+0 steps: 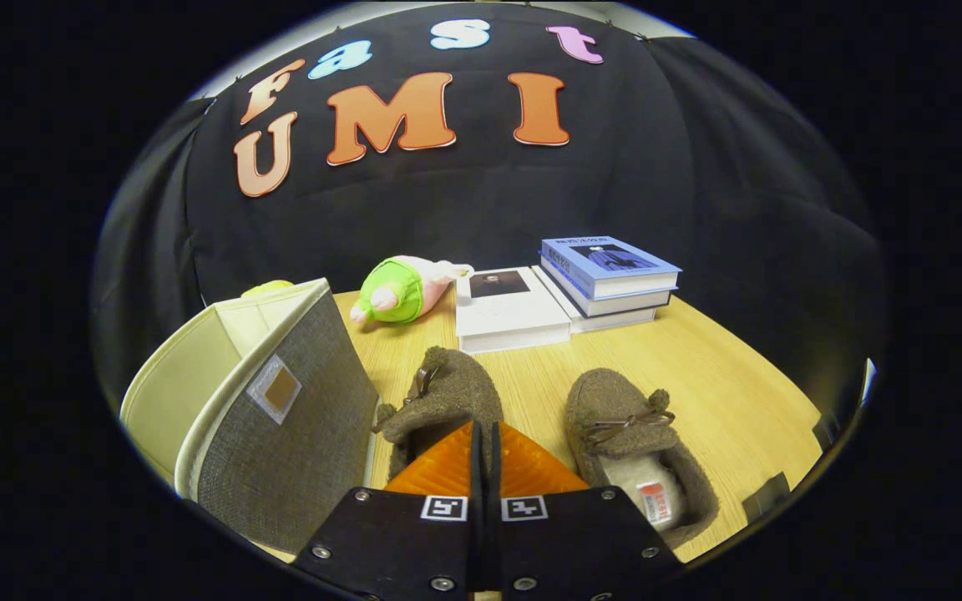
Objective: Open the storage box then place both shoes into the box .Put the left shoe in first, then the right shoe, with the right side of both shoes facing outward in a uniform manner.
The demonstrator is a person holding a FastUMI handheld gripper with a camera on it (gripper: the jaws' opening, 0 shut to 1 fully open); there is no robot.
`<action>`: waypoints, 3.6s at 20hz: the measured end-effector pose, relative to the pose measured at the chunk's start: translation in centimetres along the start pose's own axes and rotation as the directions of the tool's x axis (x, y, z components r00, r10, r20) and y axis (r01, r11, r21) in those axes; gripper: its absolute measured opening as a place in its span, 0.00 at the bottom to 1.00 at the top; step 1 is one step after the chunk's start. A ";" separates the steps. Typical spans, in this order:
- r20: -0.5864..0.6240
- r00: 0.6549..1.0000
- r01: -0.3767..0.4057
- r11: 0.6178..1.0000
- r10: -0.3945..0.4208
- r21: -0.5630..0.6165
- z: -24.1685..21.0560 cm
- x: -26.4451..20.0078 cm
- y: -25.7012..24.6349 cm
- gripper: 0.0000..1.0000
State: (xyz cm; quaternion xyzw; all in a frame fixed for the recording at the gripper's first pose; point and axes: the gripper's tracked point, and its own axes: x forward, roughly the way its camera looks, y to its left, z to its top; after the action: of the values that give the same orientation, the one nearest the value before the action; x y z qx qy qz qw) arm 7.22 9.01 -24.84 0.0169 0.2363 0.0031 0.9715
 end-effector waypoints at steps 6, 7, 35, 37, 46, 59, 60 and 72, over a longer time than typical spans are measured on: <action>0.048 0.998 -0.032 0.999 0.030 0.028 2.2 -1.1 0.9 0.00; 0.052 0.998 -0.036 0.999 0.035 0.022 2.8 -1.4 1.0 0.00; 0.044 0.969 -0.243 0.970 0.243 0.002 7.7 -6.0 22.9 0.01; 0.012 0.969 -0.247 0.968 0.248 -0.037 6.3 -6.3 24.0 0.03; 0.075 0.967 -0.231 0.961 0.245 -0.151 8.2 -7.9 22.4 0.98; 0.092 0.990 -0.097 0.992 0.105 -0.082 8.4 -7.0 7.3 0.98; 0.091 0.992 -0.074 0.994 0.082 -0.084 8.2 -6.9 5.6 0.98; -0.020 0.997 0.069 0.998 -0.069 -0.005 2.3 -4.7 -9.7 0.98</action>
State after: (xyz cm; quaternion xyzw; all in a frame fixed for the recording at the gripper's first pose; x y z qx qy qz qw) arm 4.06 -0.83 -21.01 0.0068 0.2466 -0.0300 0.9686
